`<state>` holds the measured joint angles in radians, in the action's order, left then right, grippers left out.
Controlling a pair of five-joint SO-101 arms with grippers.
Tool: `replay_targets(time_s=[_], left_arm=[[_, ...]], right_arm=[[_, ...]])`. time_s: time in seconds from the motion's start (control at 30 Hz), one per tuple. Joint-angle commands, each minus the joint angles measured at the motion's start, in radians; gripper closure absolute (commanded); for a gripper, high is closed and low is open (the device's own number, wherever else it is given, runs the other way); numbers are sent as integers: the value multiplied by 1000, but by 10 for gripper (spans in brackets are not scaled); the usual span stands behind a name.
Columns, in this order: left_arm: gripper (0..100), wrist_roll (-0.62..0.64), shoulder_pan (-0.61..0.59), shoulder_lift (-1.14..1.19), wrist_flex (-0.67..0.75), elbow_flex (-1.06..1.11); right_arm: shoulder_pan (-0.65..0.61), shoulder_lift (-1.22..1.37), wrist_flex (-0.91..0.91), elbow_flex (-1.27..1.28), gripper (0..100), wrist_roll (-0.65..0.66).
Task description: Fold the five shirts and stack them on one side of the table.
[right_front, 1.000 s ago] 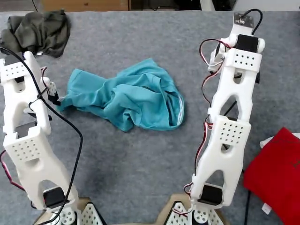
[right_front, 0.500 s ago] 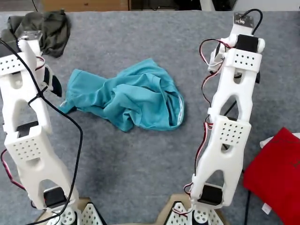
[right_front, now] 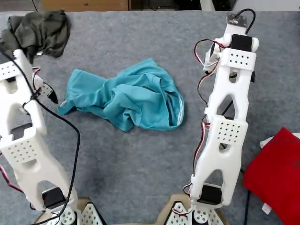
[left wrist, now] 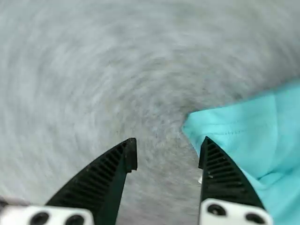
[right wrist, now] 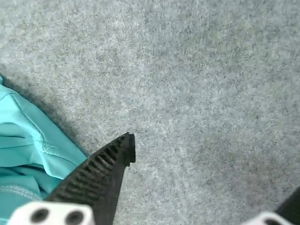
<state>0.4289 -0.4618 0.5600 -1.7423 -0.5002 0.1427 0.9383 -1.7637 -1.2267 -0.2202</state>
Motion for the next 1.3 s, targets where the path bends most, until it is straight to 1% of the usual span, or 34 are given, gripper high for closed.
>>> replay_targets(time_s=[0.0, 0.17, 0.23, 0.3, 0.43, 0.53, 0.63, 0.8, 0.97, 1.1, 1.27], left_arm=[[769, 221, 9, -153, -17, 43], [749, 459, 51, -197, -17, 29], [750, 522, 81, -197, -17, 37], [750, 552, 123, -197, -17, 64], [750, 580, 189, -197, -15, 103], [750, 606, 207, -197, -3, 103], [750, 628, 201, -196, 29, 112], [752, 632, 201, -159, 35, 126], [860, 626, 163, -53, 35, 95], [867, 626, 118, 35, 34, 49], [868, 624, 109, 111, 34, -2]], right_arm=[[-19, -2, -9, -21, 486, 12], [-19, -2, -9, -21, 486, 12], [-19, -2, -3, -21, 486, 12], [-19, -2, -3, -21, 486, 12], [-19, -2, -3, -19, 486, 12], [-19, -2, -3, -19, 486, 12], [-19, -2, -3, -19, 486, 12], [-19, -2, -3, -19, 486, 12], [-19, -1, -3, -19, 486, 12], [-21, -1, -3, -16, 486, 12], [-21, -1, 0, -13, 486, 12]])
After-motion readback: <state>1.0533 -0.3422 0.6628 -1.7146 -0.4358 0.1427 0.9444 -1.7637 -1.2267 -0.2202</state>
